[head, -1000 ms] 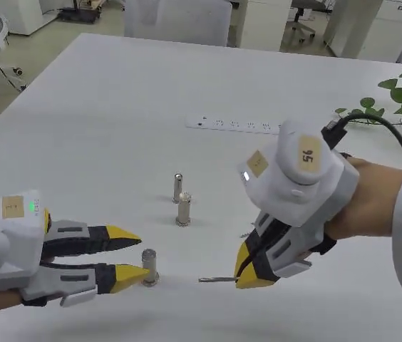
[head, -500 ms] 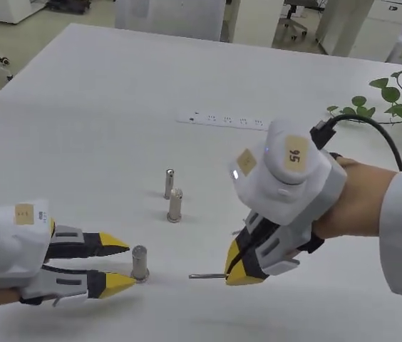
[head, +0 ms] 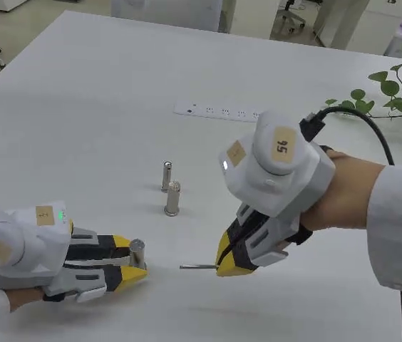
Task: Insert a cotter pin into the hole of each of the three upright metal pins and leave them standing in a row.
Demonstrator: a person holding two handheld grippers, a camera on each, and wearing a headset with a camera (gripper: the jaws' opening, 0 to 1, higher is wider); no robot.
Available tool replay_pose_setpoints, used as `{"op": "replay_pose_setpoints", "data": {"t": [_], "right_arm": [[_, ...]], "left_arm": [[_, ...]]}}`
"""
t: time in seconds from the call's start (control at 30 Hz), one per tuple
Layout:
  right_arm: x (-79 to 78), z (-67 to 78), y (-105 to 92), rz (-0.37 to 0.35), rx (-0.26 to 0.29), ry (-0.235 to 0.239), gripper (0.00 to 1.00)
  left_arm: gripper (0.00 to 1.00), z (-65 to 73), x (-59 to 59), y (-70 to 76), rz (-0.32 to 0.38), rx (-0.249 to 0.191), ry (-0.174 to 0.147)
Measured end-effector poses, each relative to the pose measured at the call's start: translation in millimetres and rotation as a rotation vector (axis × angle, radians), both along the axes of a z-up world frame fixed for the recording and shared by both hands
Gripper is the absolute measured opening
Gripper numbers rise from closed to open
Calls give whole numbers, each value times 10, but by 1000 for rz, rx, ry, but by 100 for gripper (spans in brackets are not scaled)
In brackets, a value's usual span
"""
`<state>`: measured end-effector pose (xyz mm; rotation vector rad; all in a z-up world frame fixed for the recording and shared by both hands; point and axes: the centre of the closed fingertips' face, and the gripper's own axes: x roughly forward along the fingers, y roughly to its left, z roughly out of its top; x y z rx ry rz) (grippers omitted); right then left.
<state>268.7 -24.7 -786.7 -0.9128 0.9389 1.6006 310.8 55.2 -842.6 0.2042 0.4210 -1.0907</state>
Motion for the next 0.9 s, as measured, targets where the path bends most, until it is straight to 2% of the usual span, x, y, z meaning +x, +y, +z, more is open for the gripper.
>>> {"op": "replay_pose_setpoints", "data": {"t": [0.07, 0.17, 0.33, 0.57, 0.67, 0.9], "right_arm": [[3, -1, 9, 0, 1, -1, 4], [3, 0, 20, 2, 2, -2, 4], [15, -4, 32, 1, 1, -3, 4], [60, -29, 75, -10, -2, -12, 4], [116, -57, 98, -31, -20, -33, 4], [240, -106, 191, -67, -48, -81, 3]], "left_arm": [[15, -16, 11, 8, 22, 11, -14], [12, -9, 38, 35, 65, -3, -16], [12, -14, 35, 46, 64, 1, -22], [11, -16, 19, 48, 6, 16, -28], [11, -15, 14, 47, -20, 18, -30], [11, -20, 0, 52, -96, 2, -2]]}}
